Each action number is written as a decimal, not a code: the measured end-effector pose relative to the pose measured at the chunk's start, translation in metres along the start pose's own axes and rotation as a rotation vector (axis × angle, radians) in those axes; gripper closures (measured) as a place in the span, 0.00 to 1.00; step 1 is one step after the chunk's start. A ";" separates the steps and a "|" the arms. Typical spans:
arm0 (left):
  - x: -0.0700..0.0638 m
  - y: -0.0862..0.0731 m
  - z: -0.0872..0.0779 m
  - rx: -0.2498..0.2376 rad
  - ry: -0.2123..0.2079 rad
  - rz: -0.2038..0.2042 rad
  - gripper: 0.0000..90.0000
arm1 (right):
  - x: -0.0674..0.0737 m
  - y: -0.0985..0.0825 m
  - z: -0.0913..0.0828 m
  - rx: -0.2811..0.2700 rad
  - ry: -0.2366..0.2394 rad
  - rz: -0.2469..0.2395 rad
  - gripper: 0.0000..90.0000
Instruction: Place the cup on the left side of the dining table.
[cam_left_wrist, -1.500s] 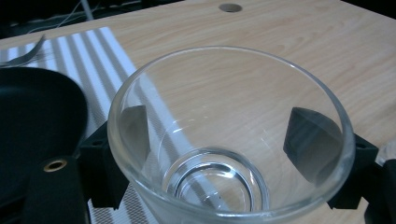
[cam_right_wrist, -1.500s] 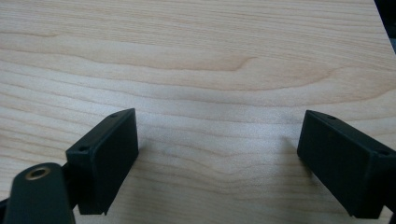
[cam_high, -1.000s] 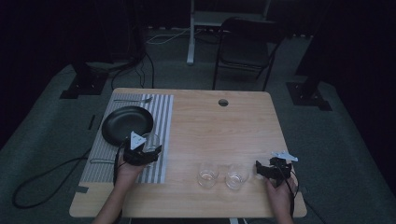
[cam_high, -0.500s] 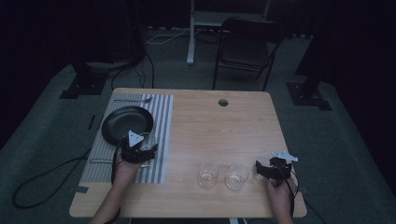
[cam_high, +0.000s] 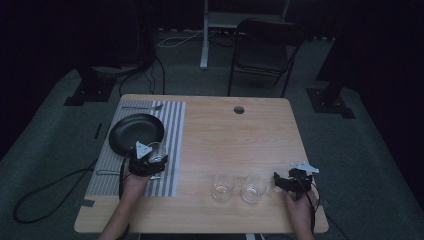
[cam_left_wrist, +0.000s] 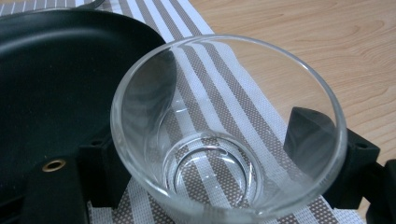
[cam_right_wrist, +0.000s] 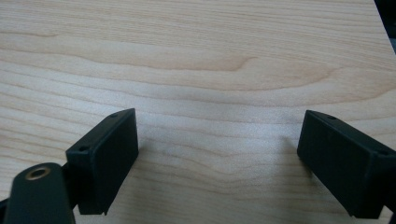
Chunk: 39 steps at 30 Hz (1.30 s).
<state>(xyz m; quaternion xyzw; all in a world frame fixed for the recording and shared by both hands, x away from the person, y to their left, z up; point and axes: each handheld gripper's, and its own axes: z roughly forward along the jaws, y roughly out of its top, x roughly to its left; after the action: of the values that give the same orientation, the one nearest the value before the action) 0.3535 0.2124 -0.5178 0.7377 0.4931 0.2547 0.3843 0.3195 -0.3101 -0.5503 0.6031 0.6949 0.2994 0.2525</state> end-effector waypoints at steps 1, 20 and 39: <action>-0.001 -0.001 -0.001 -0.005 0.007 0.007 0.22 | 0.000 0.000 0.000 0.000 0.000 0.000 0.13; -0.005 -0.006 -0.007 0.002 0.026 0.036 0.01 | 0.000 0.000 0.000 0.000 0.000 0.000 0.13; -0.010 -0.019 -0.025 0.025 0.031 0.030 0.01 | 0.000 0.000 0.000 0.000 0.000 0.002 0.13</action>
<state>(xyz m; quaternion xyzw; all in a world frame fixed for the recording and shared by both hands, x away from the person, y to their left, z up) 0.3204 0.2155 -0.5188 0.7457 0.4910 0.2657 0.3636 0.3195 -0.3100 -0.5503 0.6037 0.6943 0.2997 0.2522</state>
